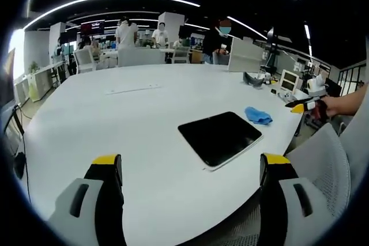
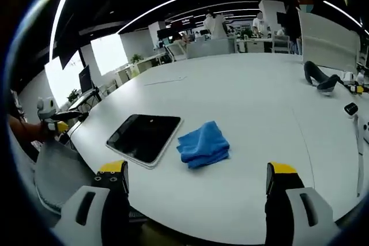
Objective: Wipe the mirror surface with the cleaning cloth until all visible marks leave the cleaned area.
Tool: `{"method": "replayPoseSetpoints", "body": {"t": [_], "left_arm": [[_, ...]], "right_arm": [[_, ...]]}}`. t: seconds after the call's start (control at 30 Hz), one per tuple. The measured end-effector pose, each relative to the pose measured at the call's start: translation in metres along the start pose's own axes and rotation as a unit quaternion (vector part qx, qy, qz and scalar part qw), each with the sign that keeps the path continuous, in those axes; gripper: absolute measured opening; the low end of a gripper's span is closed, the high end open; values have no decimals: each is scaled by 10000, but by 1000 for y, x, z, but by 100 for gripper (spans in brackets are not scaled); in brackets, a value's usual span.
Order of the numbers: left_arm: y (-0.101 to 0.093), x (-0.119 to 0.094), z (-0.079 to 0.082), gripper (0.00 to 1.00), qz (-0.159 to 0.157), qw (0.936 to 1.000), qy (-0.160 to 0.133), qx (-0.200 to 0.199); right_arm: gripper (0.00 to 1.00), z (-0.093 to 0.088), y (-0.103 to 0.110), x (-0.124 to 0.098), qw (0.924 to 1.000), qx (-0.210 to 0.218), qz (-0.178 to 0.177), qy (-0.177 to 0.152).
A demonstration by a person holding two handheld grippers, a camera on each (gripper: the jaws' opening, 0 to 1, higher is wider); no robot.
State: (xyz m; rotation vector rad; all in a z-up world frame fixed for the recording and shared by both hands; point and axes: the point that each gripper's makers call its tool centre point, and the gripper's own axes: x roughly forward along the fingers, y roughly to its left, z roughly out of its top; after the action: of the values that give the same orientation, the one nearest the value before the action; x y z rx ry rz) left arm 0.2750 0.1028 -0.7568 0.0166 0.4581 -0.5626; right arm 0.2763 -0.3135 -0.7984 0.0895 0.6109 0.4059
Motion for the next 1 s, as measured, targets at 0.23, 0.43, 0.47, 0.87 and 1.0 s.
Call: {"method": "replayPoseSetpoints", "body": {"t": [0.23,0.43,0.47,0.87,1.0], "left_arm": [[2,-1,-2,99,97,9998,42,179],[5,-1,-1,99,139,9997,-12,192],[6,-1,1,98,151,9996,-46,250],[10,0,5,99,160,9993,-146,306],[14,-1,1,99,268,9993,11,274]], "right_arm": [[98,-1,-2,0,10000,-20,-25,-5],[98,-1,-5,2,10000,-26,-26,30],[98,0,-6,3,10000,-21,-25,25],[98,3,-16,7,10000,-12,-16,86],[98,7,-18,9,10000,-38,18,83]]}}
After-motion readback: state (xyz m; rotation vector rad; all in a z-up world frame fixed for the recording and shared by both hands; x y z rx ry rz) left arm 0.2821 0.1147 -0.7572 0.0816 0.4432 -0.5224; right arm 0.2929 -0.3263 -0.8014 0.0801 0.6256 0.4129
